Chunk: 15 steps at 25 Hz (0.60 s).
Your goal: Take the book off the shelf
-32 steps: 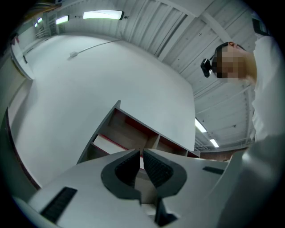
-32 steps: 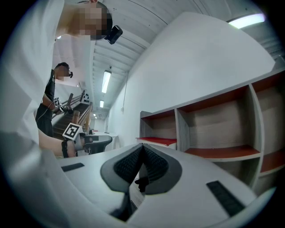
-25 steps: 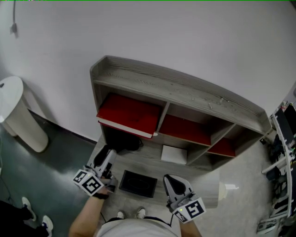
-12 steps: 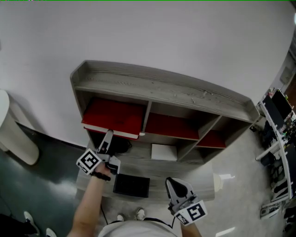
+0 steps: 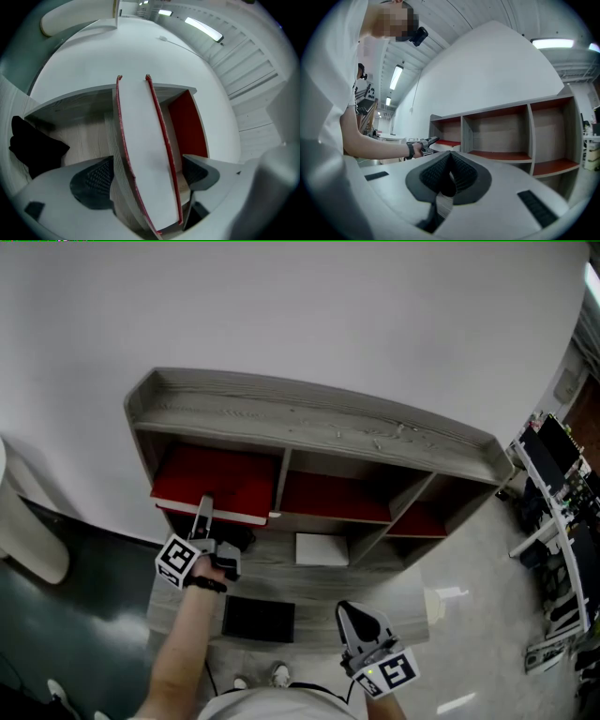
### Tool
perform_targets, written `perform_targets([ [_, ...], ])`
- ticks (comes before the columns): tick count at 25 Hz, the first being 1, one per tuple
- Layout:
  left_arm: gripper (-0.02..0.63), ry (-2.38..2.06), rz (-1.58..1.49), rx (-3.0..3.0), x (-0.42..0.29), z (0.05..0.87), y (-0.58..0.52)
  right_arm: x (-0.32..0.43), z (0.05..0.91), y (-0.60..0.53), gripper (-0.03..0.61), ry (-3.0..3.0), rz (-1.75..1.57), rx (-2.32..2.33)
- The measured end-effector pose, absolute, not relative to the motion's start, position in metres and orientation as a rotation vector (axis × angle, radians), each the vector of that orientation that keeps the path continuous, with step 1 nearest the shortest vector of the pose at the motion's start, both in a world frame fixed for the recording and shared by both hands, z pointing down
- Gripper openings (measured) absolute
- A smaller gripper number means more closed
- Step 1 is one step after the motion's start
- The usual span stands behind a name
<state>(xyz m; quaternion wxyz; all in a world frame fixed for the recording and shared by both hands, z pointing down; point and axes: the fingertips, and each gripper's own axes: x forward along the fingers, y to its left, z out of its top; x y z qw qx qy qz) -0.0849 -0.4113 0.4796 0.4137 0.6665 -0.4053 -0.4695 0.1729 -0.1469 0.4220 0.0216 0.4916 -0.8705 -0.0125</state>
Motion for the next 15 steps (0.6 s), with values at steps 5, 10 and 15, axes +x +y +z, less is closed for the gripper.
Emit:
perform_targets([
  [5,0.445,-1.072,-1.158,1.661,-0.088,0.484,-0.415,0.178,0.425,-0.149,0.022,-2.698,-0.029,1.536],
  [10,0.440,-1.055,-1.157,1.653,-0.084,0.483,-0.416,0.181,0.425,-0.150,0.021,-2.709,-0.029,1.536],
  [15,0.373,-1.028,-1.093,1.694,-0.073,0.483,-0.418,0.185,0.424,-0.151,0.023,-2.710,-0.029,1.536],
])
